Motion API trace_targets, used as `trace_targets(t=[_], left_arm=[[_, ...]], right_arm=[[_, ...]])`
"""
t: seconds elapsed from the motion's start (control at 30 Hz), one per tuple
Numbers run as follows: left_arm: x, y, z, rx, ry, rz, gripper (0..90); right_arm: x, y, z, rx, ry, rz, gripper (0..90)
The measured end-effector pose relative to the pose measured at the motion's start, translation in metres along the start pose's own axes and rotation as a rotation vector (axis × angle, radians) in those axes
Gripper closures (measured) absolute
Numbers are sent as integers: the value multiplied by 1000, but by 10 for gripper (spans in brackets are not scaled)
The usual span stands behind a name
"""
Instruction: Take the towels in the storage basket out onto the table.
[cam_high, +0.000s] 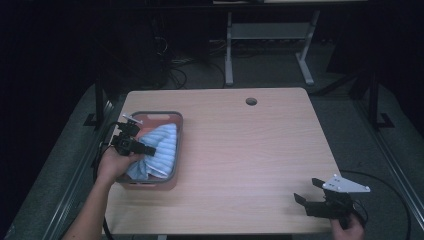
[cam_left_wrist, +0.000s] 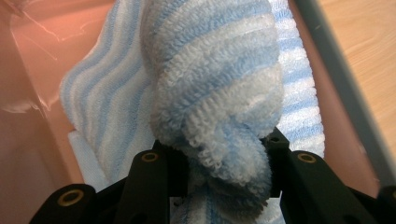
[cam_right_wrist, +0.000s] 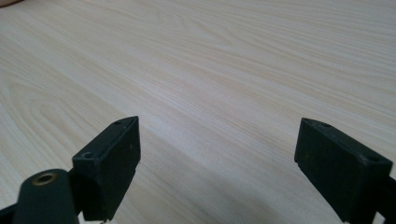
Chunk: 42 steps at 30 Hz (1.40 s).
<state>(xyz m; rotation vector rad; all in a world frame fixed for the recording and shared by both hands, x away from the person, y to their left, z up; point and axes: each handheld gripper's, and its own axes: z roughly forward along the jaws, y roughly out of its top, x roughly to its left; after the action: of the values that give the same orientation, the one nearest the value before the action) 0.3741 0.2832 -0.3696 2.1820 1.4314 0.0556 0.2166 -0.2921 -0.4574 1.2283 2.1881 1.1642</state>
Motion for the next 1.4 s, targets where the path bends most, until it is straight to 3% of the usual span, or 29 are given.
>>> trace_targets(t=[0.2,0.27,0.4,0.6,0.83,1.03,1.4], left_arm=[[0,-1,-11,-49,-44,-1,639],[2,-2,-16,-91,-101,-16,639],[2,-1,-22,-99,-101,-9,639],[2,0,-35,-135,-111,-14,638],[-4,5,-51,-185,-148,-5,638],[-9,5,-58,-188,-143,17,638],[-12,7,-72,-225,-177,9,637]], right_arm=[[-1,-1,0,-3,-3,1,137],[0,-1,0,-5,-4,2,137],[2,1,2,1,5,-18,137],[2,0,1,2,4,-9,137],[2,1,0,-5,0,-10,137],[0,0,-2,-15,-8,-2,137],[-1,1,-3,-23,-16,-1,137]])
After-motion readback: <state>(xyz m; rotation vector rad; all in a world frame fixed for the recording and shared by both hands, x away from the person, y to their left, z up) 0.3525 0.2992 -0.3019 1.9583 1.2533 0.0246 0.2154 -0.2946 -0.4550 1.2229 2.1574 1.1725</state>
